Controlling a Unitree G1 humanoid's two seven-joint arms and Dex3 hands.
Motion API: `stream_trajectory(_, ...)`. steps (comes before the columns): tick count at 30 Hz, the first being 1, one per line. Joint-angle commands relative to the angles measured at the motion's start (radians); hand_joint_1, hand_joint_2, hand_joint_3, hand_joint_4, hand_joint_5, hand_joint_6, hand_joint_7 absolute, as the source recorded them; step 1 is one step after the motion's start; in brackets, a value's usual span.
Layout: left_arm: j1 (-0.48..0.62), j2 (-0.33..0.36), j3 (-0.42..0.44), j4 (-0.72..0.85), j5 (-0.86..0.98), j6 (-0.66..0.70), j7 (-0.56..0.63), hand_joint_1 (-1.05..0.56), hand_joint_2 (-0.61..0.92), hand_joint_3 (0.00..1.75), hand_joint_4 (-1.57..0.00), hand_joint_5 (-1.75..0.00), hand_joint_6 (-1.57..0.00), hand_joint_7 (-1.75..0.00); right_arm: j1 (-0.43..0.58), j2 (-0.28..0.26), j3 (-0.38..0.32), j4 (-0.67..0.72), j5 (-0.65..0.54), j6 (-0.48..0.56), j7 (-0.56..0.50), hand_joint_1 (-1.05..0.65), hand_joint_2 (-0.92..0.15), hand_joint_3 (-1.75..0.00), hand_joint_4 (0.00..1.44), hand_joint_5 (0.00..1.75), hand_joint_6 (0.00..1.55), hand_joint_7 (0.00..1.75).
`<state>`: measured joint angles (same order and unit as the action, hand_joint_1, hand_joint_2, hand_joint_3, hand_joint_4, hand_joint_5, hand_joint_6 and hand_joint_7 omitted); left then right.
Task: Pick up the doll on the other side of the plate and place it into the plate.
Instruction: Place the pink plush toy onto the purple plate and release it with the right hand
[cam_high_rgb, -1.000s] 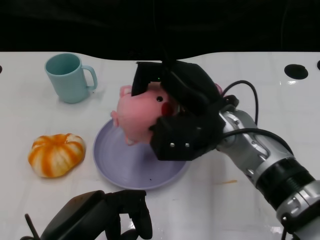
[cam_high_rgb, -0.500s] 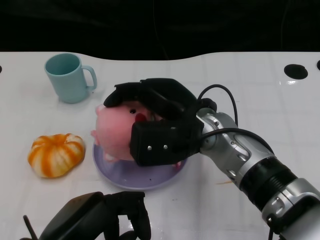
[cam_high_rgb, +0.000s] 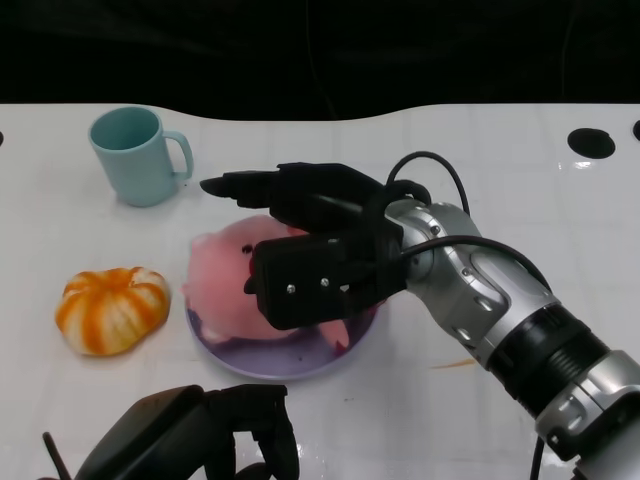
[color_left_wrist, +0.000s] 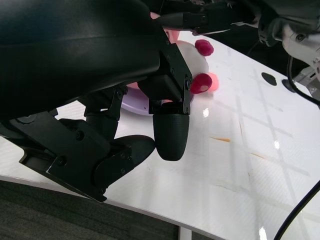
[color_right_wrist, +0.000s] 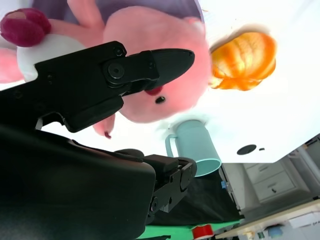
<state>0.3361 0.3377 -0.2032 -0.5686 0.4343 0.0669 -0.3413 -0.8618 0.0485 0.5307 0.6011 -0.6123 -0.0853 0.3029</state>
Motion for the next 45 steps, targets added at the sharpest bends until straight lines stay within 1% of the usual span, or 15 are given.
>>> stream_trajectory(1, -0.005, 0.011, 0.010, 0.000, -0.005, -0.002, 0.004, -0.16, 0.57, 1.07, -0.70, -1.60, -0.66, -1.37, 0.010, -0.019, 0.009, -0.042, 0.000, 0.025, 0.025, -0.92, -0.92, -0.26, 0.00, 0.05, 0.03, 0.00)
stream_trajectory(8, -0.005, 0.011, 0.015, 0.004, -0.009, -0.010, 0.006, -0.16, 0.57, 1.06, -0.70, -1.60, -0.67, -1.36, 0.022, -0.049, 0.009, -0.109, -0.005, 0.055, 0.047, -0.94, -0.92, -0.27, 0.00, 0.04, 0.01, 0.00)
stream_trajectory(13, -0.006, 0.013, 0.019, 0.006, -0.010, -0.008, 0.003, -0.16, 0.58, 1.04, -0.70, -1.60, -0.67, -1.34, 0.061, -0.103, -0.011, -0.220, 0.015, 0.053, 0.077, -0.93, -0.92, -0.29, 0.02, 0.06, 0.01, 0.00)
stream_trajectory(19, -0.011, 0.014, 0.023, 0.013, -0.013, -0.010, 0.004, -0.17, 0.58, 1.03, -0.70, -1.61, -0.67, -1.34, 0.155, -0.186, -0.057, -0.336, 0.076, -0.043, 0.065, -0.83, -0.92, -0.27, 0.12, 0.14, 0.10, 0.05)
stream_trajectory(20, -0.010, 0.014, 0.024, 0.011, -0.012, -0.008, 0.003, -0.17, 0.59, 1.03, -0.69, -1.60, -0.67, -1.33, 0.172, -0.199, -0.066, -0.354, 0.086, -0.057, 0.065, -0.78, -0.92, -0.25, 0.14, 0.23, 0.14, 0.06)
stream_trajectory(22, -0.010, 0.017, 0.025, 0.009, -0.012, -0.009, 0.002, -0.17, 0.59, 1.02, -0.70, -1.60, -0.67, -1.33, 0.218, -0.225, -0.089, -0.398, 0.108, -0.078, 0.066, -0.72, -0.92, -0.24, 0.05, 0.58, 0.20, 0.07)
stream_trajectory(23, -0.010, 0.018, 0.026, 0.008, -0.012, -0.011, 0.001, -0.17, 0.59, 1.02, -0.70, -1.60, -0.67, -1.33, 0.249, -0.238, -0.103, -0.424, 0.120, -0.089, 0.060, -0.70, -0.92, -0.24, 0.05, 0.67, 0.23, 0.09)
stream_trajectory(25, -0.009, 0.020, 0.028, 0.008, -0.014, -0.014, 0.000, -0.16, 0.59, 1.02, -0.71, -1.59, -0.68, -1.33, 0.306, -0.254, -0.127, -0.468, 0.137, -0.109, 0.037, -0.66, -0.92, -0.23, 0.09, 0.75, 0.29, 0.11)
stream_trajectory(26, -0.009, 0.022, 0.029, 0.008, -0.015, -0.016, 0.000, -0.16, 0.59, 1.03, -0.71, -1.59, -0.68, -1.33, 0.337, -0.261, -0.140, -0.492, 0.147, -0.117, 0.027, -0.64, -0.92, -0.22, 0.16, 0.78, 0.34, 0.13)
stream_trajectory(31, -0.008, 0.023, 0.035, 0.010, -0.027, -0.017, -0.001, -0.16, 0.58, 1.04, -0.71, -1.60, -0.68, -1.33, 0.470, -0.298, -0.205, -0.610, 0.216, -0.126, 0.032, -0.59, -0.92, -0.24, 0.31, 0.84, 0.47, 0.18)
stream_trajectory(35, -0.010, 0.026, 0.042, 0.019, -0.038, -0.027, 0.003, -0.17, 0.58, 1.05, -0.71, -1.62, -0.67, -1.35, 0.558, -0.315, -0.264, -0.685, 0.280, -0.112, 0.030, -0.49, -0.92, -0.20, 0.39, 1.15, 0.59, 0.33)
stream_trajectory(37, -0.010, 0.026, 0.045, 0.022, -0.042, -0.028, 0.003, -0.18, 0.58, 1.05, -0.71, -1.62, -0.67, -1.35, 0.588, -0.309, -0.286, -0.708, 0.327, -0.087, 0.044, -0.42, -0.92, -0.15, 0.41, 1.20, 0.62, 0.39)
stream_trajectory(38, -0.010, 0.026, 0.046, 0.021, -0.043, -0.026, 0.002, -0.18, 0.58, 1.04, -0.71, -1.62, -0.67, -1.35, 0.606, -0.310, -0.295, -0.723, 0.347, -0.070, 0.052, -0.33, -0.92, -0.13, 0.43, 1.25, 0.60, 0.54)
stream_trajectory(41, -0.011, 0.026, 0.048, 0.015, -0.038, -0.014, -0.001, -0.19, 0.59, 1.03, -0.70, -1.63, -0.67, -1.35, 0.665, -0.321, -0.317, -0.782, 0.368, -0.021, 0.059, -0.23, -0.92, -0.13, 0.48, 1.37, 0.53, 0.91)
stream_trajectory(45, -0.012, 0.025, 0.048, 0.014, -0.040, -0.008, -0.003, -0.19, 0.60, 1.01, -0.68, -1.64, -0.66, -1.36, 0.721, -0.344, -0.342, -0.862, 0.398, 0.035, 0.083, -0.17, -0.92, -0.16, 0.57, 1.49, 0.59, 1.05)
